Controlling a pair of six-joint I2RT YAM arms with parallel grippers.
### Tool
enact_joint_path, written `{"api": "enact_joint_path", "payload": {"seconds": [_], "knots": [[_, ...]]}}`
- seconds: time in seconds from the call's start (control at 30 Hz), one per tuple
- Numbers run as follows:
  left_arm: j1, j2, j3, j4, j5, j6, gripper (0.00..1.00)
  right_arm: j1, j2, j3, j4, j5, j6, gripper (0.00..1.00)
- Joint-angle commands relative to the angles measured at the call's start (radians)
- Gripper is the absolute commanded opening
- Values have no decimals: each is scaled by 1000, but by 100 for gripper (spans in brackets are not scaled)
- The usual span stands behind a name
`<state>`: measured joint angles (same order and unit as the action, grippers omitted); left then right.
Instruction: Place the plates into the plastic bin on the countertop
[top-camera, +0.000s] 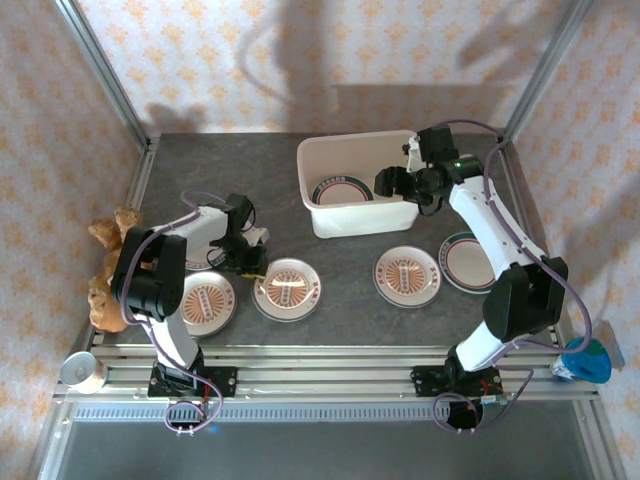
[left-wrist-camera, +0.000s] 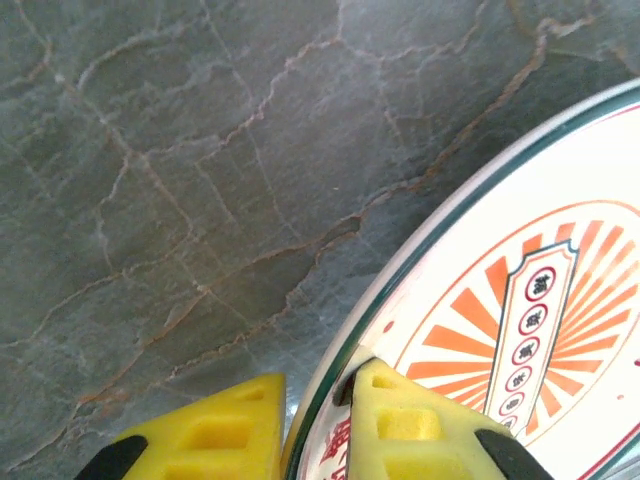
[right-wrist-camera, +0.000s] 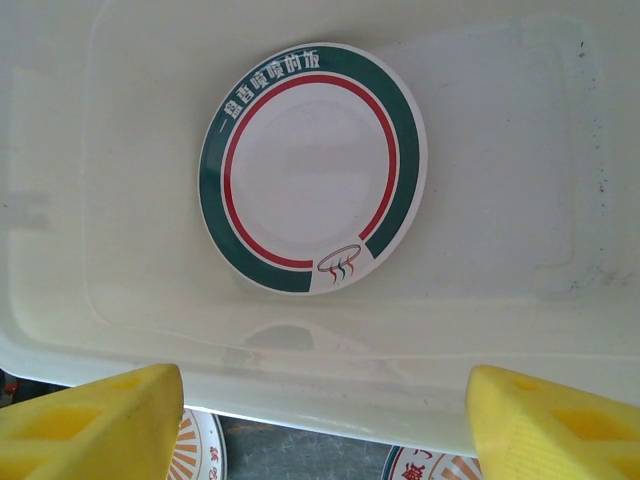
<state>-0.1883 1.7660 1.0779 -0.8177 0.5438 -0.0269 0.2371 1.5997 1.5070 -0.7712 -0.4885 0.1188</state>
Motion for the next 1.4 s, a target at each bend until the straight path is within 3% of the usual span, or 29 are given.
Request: {"api": "enact_joint_path", "payload": {"seconds": [0.0,0.53,1.0,1.17,1.37], "knots": [[-2,-52,15,-19,-18,-29,14,5,4,-8,22,15,2,74],[-2,-275,66,16,-43,-145,0,5,13,16,28,-9,7,74],[1,-443,172,68,-289,-235,0,5,19,42,15,-24,3,73],[4,-472,289,40,-444,-210,0,4,19,57,-2,-25,-2,73],[11,-471,414,72,-433,-213,0,5,19,90,-6,-37,-11,73]]}}
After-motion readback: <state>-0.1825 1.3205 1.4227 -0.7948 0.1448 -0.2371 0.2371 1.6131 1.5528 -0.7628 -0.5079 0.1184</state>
